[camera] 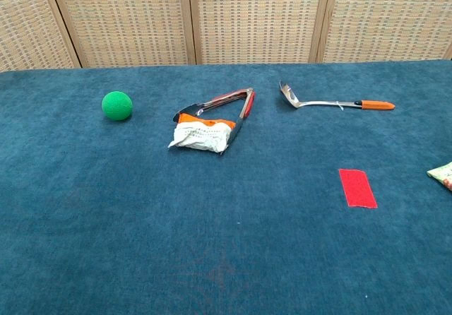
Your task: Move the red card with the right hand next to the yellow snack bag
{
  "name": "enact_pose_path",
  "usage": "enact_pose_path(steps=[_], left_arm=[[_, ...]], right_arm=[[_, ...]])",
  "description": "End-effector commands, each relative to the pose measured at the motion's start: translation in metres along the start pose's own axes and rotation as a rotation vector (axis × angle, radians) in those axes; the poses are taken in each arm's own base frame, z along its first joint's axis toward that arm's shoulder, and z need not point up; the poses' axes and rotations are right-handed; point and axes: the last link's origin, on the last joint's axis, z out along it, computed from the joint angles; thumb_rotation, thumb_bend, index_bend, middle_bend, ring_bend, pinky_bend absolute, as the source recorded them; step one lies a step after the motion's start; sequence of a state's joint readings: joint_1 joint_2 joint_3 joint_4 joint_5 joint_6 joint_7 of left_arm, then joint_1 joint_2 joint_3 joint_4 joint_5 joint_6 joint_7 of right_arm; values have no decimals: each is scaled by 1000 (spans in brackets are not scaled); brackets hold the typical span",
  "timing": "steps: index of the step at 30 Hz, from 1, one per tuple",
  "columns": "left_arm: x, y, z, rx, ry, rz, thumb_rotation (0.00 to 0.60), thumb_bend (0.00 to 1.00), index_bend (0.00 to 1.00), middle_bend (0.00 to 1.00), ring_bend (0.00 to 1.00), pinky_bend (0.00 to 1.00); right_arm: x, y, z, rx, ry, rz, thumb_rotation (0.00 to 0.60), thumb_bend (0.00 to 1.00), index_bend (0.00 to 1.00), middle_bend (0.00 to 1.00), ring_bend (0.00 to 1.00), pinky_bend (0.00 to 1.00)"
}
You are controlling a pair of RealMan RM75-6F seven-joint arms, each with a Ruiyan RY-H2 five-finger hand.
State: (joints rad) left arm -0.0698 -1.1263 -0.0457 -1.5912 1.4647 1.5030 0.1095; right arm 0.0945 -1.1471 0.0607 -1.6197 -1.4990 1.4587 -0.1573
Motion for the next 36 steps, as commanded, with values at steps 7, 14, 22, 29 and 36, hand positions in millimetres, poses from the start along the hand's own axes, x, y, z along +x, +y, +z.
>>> enact_pose_path(steps=[7, 14, 22, 29, 36], left_arm=[[0, 0, -1, 2, 0, -2, 600, 212, 0, 0, 0, 0], [1, 1, 1, -6, 5, -6, 600, 212, 0, 0, 0, 0], [0, 4, 1, -17, -3, -1, 600, 212, 0, 0, 0, 0], [1, 2, 0, -7, -2, 0, 600, 212, 0, 0, 0, 0], [1, 3, 0, -5, -3, -9, 600, 212, 0, 0, 0, 0]], right_arm=[[0, 0, -1, 1, -3, 2, 600, 4, 42, 0, 0, 0], [2, 0, -3, 0, 4, 7, 600, 5, 42, 0, 0, 0], [4, 3, -5, -10, 9, 10, 600, 4, 42, 0, 0, 0], [3, 1, -4, -2, 1, 9, 600, 3, 42, 0, 0, 0], [-1, -14, -3, 38, 8, 10, 600, 3, 42, 0, 0, 0]])
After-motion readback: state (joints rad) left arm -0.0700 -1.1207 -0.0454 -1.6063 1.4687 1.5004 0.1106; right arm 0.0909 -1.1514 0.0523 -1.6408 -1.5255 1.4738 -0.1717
